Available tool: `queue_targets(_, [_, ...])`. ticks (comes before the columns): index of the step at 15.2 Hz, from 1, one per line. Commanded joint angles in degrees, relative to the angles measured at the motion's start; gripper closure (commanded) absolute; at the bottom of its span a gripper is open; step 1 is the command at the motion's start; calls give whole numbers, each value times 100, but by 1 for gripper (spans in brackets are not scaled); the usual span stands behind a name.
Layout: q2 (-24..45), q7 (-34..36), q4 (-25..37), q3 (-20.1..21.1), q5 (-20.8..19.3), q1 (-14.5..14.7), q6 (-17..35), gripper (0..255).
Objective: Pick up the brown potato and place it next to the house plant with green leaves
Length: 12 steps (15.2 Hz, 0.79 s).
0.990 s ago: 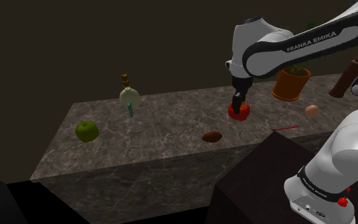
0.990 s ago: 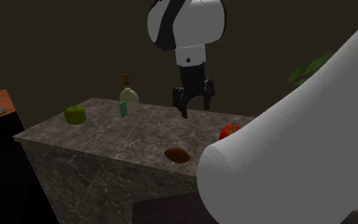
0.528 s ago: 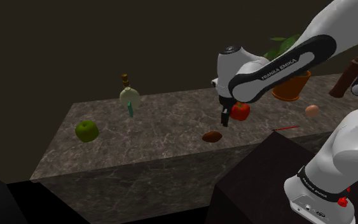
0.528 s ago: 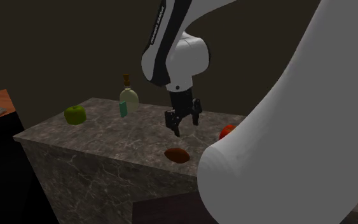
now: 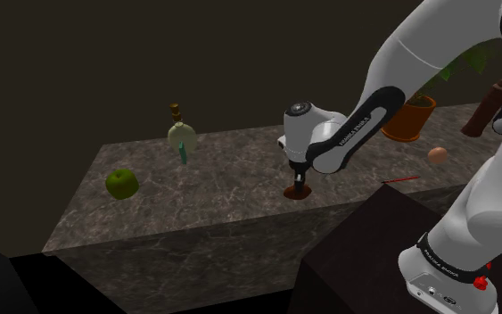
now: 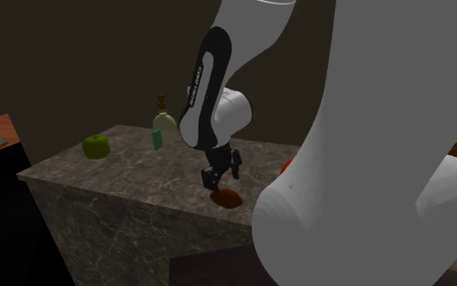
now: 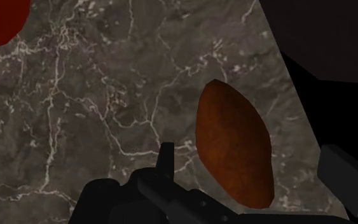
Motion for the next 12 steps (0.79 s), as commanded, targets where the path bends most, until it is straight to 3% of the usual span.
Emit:
queue_targets(1, [270, 128, 91, -20, -228, 44, 174, 0])
queue_targets(8, [903, 497, 167, -265, -740, 84, 713, 0])
queue_targets(12, [903, 496, 167, -267, -738, 87, 713, 0])
